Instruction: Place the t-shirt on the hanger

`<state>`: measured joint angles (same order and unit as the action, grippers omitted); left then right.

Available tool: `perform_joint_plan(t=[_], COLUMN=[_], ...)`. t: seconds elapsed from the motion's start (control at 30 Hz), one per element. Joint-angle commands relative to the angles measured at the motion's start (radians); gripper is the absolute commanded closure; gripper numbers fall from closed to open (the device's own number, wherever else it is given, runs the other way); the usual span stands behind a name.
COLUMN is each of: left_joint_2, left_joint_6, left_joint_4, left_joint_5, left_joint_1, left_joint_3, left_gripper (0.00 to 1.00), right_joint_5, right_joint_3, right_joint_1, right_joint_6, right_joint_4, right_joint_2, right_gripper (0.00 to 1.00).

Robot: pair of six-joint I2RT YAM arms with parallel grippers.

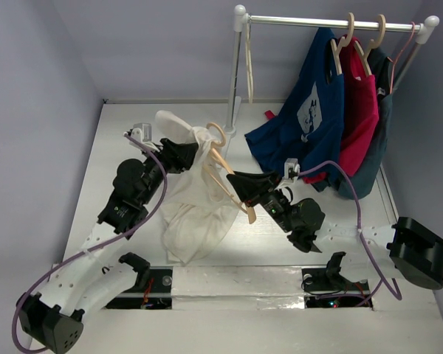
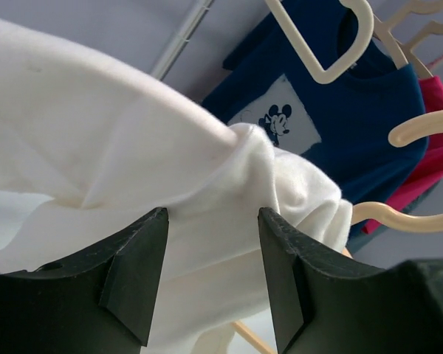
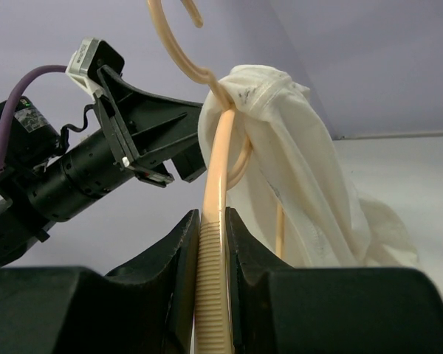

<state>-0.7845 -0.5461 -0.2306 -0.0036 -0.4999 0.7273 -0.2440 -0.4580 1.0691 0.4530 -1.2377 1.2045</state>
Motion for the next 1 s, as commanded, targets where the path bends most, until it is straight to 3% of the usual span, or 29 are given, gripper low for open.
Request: perform_joint_plan(t=[0.0, 0.1, 0.13, 0.23, 0.63, 0.73, 0.83, 0.97], left_joint_2=[-0.021, -0.035, -0.044, -0.058, 0.105, 0.111, 0.093, 0.047], left_joint_6=[0.021, 0.032, 0.037, 0.051, 0.044, 0.070, 0.092, 0.139], left_joint_4=[-0.128, -0.141, -0.142, -0.133, -0.082, -0.081, -0.107, -0.179], left_joint_5=[0.073, 0.039, 0.028, 0.013, -0.125, -0.131, -0.104, -0.046], left_joint_1=[0.004, 0.004, 0.004, 0.004, 0.004, 0.004, 0.004, 0.004], left_joint_3=[-0.005, 0.000, 0.003, 0.014, -0.134, -0.123, -0.117, -0.106], left_gripper=[0.52, 0.65, 0.77, 1.00, 0.99, 0.65, 0.58, 0.58], right_joint_5=[0.020, 0.023, 0.026, 0.026, 0.038, 0.037, 0.038, 0.055], right_joint_3=[-0.016, -0.013, -0.014, -0.016, -0.030, -0.015, -0.007, 0.001], right_joint_1=[0.008, 0.008, 0.008, 0.008, -0.001, -0.011, -0.011, -0.011], right_joint_6=[0.015, 0.021, 0.023, 0.026, 0.019, 0.026, 0.036, 0.053], right_joint_4=[-0.236, -0.243, -0.243, -0.252, -0.218, -0.221, -0.220, -0.220], right_joint_2=[-0.003, -0.003, -0.002, 0.003, -0.023, -0.034, -0.045, -0.054], right_gripper=[1.00, 1.00, 1.00, 1.00, 1.00, 1.00, 1.00, 1.00])
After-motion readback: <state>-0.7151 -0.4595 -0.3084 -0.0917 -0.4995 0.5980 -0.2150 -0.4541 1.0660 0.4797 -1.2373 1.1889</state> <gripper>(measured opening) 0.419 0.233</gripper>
